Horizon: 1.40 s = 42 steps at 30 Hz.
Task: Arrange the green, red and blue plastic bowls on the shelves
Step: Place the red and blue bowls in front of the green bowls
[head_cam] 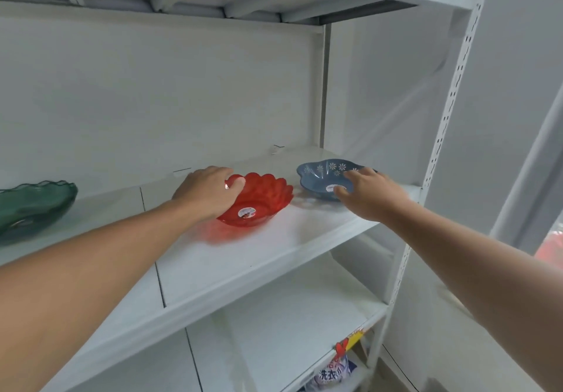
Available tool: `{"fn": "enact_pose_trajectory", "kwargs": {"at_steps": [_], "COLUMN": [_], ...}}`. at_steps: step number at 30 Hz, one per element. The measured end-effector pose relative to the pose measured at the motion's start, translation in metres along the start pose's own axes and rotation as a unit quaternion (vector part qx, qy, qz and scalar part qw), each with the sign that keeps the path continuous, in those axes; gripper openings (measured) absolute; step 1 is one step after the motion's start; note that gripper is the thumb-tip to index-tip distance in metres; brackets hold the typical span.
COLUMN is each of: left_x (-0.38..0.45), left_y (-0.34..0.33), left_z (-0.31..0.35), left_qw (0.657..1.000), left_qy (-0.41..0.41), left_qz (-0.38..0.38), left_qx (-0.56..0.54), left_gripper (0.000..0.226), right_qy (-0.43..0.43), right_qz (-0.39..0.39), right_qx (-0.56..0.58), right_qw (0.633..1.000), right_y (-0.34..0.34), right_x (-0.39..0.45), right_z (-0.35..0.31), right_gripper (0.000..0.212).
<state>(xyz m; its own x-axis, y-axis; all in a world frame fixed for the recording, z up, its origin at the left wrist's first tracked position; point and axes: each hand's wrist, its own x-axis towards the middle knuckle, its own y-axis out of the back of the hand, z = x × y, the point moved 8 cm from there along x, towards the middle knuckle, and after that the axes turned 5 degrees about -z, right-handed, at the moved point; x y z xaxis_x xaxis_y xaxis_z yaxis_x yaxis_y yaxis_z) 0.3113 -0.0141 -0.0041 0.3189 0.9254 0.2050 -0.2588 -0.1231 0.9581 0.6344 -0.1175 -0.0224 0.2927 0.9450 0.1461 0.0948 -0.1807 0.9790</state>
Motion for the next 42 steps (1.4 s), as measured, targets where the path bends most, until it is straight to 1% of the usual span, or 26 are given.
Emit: {"fn": "enact_pose_trajectory", "kwargs": {"at_steps": [8, 12, 17, 20, 22, 24, 27, 29, 32, 35, 36, 39, 42], "left_x": [0.049, 0.063, 0.079, 0.088, 0.095, 0.102, 0.111, 0.115, 0.120, 0.123, 0.122, 0.118, 0.111], "left_y": [-0.026, -0.042, -0.051, -0.060, -0.068, -0.074, -0.079, -0.080, -0.080, -0.079, -0.078, -0.069, -0.053], "left_z": [-0.021, -0.039, -0.052, -0.056, -0.061, -0.064, -0.069, -0.069, -0.067, -0.069, -0.070, -0.076, -0.081], "left_qw": [0.999, 0.998, 0.994, 0.991, 0.987, 0.986, 0.987, 0.988, 0.986, 0.981, 0.980, 0.978, 0.976], "left_qy": [-0.008, 0.023, 0.061, 0.085, 0.107, 0.111, 0.108, 0.107, 0.105, 0.121, 0.125, 0.132, 0.138], "left_qz": [-0.032, -0.055, -0.078, -0.097, -0.104, -0.105, -0.101, -0.083, -0.051, -0.031, -0.027, -0.017, -0.002], "left_qx": [0.000, -0.003, -0.048, -0.040, -0.057, -0.064, -0.065, -0.077, -0.119, -0.149, -0.154, -0.164, -0.170], "left_gripper": [0.071, 0.075, 0.079, 0.073, 0.065, 0.058, 0.053, 0.048, 0.041, 0.041, 0.040, 0.040, 0.041], "right_qy": [-0.031, -0.033, -0.043, -0.060, -0.080, -0.101, -0.136, -0.177, -0.220, -0.249, -0.257, -0.257, -0.247], "right_qz": [-0.001, -0.009, -0.006, -0.014, -0.016, -0.014, -0.005, -0.025, -0.059, -0.080, -0.078, -0.061, -0.046], "right_qx": [-0.039, -0.037, -0.006, 0.015, 0.034, 0.042, 0.071, 0.122, 0.217, 0.358, 0.385, 0.437, 0.451], "right_qw": [0.999, 0.999, 0.999, 0.998, 0.996, 0.994, 0.988, 0.976, 0.949, 0.896, 0.883, 0.860, 0.856], "right_y": [-0.016, -0.022, -0.024, -0.027, -0.029, -0.033, -0.036, -0.042, -0.052, -0.062, -0.063, -0.064, -0.053], "right_x": [0.031, 0.047, 0.071, 0.087, 0.096, 0.103, 0.111, 0.116, 0.124, 0.124, 0.122, 0.125, 0.125], "right_z": [0.013, 0.021, 0.040, 0.056, 0.069, 0.081, 0.096, 0.107, 0.120, 0.119, 0.117, 0.112, 0.101], "right_gripper": [0.067, 0.069, 0.065, 0.061, 0.060, 0.058, 0.046, 0.035, 0.026, 0.022, 0.023, 0.025, 0.024]}}
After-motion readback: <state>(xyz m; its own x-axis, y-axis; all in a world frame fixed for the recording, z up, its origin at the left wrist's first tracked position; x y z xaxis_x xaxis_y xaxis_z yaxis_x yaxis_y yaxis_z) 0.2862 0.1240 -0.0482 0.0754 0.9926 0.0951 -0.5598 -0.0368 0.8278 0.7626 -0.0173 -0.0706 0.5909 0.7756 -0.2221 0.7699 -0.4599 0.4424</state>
